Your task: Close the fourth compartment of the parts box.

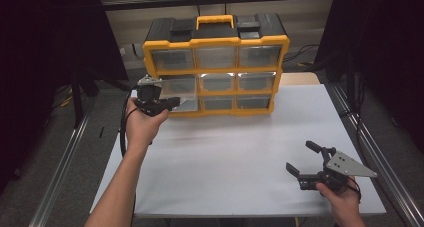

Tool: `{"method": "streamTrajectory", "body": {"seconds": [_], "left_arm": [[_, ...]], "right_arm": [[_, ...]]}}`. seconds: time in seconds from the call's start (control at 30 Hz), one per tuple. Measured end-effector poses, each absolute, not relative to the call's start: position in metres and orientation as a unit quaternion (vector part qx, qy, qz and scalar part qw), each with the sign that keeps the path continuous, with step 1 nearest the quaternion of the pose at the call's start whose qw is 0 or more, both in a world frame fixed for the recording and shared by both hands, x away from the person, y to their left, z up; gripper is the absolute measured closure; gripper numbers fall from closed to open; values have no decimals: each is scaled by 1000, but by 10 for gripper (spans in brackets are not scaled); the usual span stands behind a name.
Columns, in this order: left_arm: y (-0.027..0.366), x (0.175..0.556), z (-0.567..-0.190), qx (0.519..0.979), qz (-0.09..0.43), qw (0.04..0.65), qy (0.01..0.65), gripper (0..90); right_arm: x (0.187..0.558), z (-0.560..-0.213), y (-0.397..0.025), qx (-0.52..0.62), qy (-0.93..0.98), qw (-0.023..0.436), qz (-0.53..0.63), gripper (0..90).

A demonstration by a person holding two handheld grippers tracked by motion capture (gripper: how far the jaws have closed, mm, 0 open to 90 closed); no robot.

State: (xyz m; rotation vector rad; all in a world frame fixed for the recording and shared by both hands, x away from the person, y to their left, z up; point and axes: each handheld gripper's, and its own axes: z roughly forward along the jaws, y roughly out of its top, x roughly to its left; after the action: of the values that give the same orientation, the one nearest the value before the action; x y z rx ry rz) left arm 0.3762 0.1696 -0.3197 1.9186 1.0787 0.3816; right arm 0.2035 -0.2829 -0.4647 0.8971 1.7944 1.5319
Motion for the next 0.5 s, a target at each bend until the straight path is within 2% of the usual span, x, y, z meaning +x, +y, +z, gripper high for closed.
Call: {"method": "streamTrajectory", "body": {"seconds": [0.13,0.27,0.5], "left_arm": [[169,376,-318,774,162,432,434,900],[168,377,-321,760,159,450,442,900],[168,377,-319,768,158,442,436,900]], "right_arm": [[204,-465,-283,339,677,303,578,31],[204,-465,-283,338,677,305,578,30],[204,-465,-282,337,678,304,577,30]]}}
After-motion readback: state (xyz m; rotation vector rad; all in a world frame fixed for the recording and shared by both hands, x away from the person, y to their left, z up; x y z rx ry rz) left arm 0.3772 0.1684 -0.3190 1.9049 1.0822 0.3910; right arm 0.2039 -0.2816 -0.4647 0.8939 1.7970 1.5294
